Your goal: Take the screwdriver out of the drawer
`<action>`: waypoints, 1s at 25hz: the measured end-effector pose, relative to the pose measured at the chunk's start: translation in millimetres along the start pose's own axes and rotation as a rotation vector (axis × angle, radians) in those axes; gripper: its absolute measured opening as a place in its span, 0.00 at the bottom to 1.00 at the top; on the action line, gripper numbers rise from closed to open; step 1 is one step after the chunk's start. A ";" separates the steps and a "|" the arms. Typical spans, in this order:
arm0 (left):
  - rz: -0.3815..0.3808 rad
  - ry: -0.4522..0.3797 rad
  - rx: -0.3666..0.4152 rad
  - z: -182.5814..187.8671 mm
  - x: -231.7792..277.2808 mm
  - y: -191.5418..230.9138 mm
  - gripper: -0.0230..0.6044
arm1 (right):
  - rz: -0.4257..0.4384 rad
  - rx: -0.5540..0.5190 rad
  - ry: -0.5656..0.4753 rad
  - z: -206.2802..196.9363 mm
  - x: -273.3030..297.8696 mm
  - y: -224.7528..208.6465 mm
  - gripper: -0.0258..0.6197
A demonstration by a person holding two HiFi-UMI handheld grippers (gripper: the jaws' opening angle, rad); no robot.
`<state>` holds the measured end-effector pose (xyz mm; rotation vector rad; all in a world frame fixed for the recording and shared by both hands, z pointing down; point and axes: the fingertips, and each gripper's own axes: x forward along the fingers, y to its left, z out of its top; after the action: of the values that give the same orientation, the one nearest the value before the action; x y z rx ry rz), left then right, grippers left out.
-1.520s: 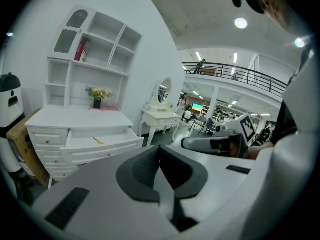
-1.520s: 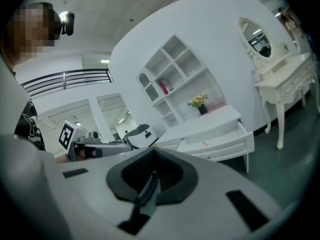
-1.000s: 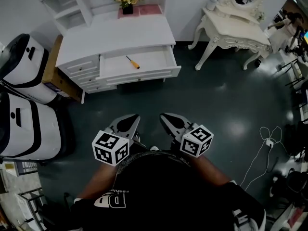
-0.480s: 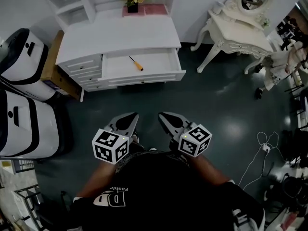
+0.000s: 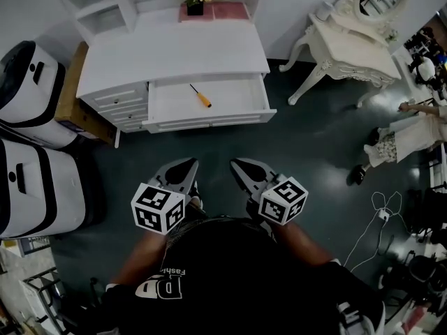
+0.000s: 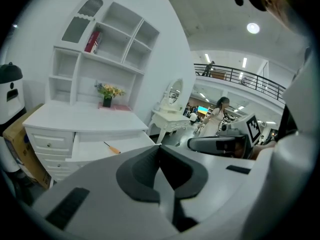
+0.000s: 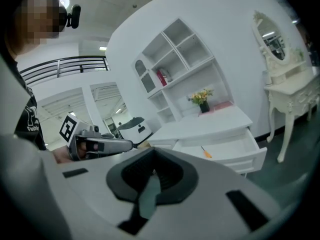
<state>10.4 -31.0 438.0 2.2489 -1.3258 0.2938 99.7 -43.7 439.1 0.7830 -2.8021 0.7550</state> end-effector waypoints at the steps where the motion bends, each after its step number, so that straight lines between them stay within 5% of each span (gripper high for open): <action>1: -0.003 0.004 -0.001 2.7 4.3 6.1 0.06 | -0.003 0.002 0.003 2.5 6.1 -3.5 0.05; 25: -0.090 0.033 0.063 79.0 54.5 138.3 0.06 | -0.117 -0.023 0.011 66.2 134.8 -45.3 0.05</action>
<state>-87.2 -168.2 438.1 2.3380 -1.2107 0.3438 8.0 -171.0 435.9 0.9267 -2.7218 0.7041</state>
